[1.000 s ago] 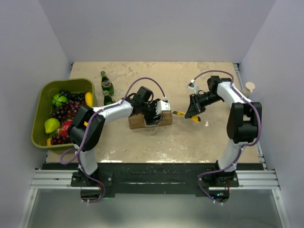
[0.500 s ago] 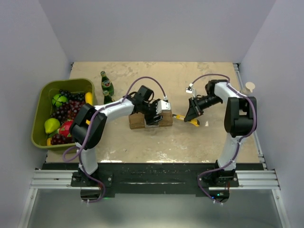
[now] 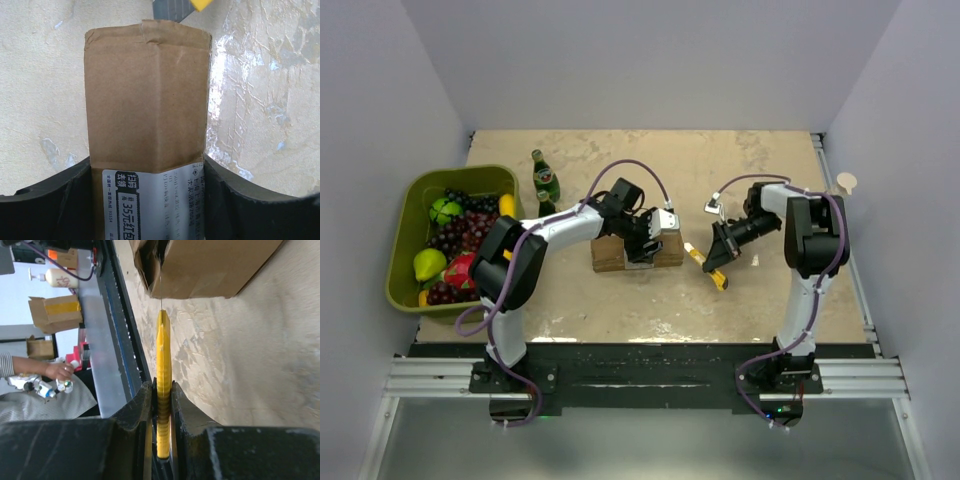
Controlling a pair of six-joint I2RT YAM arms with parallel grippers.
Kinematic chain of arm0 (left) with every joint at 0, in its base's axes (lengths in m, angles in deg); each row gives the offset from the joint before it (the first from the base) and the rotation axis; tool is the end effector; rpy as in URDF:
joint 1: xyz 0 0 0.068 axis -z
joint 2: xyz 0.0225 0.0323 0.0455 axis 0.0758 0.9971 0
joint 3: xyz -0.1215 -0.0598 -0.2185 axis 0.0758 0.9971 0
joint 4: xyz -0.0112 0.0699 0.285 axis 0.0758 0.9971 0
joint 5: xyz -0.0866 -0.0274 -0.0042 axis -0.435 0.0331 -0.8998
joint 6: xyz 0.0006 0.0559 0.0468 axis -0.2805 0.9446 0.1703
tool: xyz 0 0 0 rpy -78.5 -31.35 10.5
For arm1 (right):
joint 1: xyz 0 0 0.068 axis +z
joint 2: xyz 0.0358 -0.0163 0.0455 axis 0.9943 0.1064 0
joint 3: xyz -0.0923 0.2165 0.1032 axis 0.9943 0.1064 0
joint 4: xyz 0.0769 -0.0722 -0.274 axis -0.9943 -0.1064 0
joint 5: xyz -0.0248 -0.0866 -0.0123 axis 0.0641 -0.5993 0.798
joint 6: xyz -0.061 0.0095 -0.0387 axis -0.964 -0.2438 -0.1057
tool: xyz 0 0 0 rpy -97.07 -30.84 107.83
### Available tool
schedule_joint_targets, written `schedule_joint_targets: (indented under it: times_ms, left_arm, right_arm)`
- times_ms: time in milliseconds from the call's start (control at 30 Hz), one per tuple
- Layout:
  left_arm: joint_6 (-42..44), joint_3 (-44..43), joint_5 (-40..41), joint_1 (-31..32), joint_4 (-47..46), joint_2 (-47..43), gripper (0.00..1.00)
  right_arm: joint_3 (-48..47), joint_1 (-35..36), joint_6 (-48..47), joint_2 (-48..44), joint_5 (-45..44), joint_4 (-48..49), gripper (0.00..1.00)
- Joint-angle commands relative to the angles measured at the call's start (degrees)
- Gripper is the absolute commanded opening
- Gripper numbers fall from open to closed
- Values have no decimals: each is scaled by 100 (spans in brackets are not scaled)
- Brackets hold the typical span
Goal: Unpack the express box
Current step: Cut the express box at the center of the board.
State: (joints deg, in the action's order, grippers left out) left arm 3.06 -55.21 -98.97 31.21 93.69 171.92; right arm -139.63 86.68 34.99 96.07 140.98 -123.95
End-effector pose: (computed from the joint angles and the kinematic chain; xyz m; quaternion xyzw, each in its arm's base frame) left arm 0.3364 -0.2799 0.1286 0.6096 0.6937 -0.2595 0.2826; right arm 0.3426 0.0698 0.0913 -0.2598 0.8044 0.5342 0.0076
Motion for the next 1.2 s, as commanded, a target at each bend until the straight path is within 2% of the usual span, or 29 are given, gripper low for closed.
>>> schedule_joint_targets:
  times_ms: [0, 233, 567, 800, 1000, 1167]
  left_arm:
    - [-93, -216, 135, -66, -596, 195, 63]
    - [-41, -251, 259, -66, -605, 196, 62]
    - [240, -339, 847, -57, -737, 204, 60]
    - [-22, -357, 1392, -57, -1035, 204, 59]
    - [11, -524, 1261, -66, -940, 301, 59]
    - [450, -393, 831, -92, -580, 222, 59]
  right_arm:
    - [274, 161, -174, -275, -210, -746, 0]
    - [265, 134, -174, -346, -176, -746, 0]
    - [274, 143, -174, -390, -122, -746, 0]
    - [274, 143, -174, -364, -149, -746, 0]
    - [256, 143, -122, -363, -123, -746, 0]
    - [-305, -435, 45, -417, 238, -790, 0]
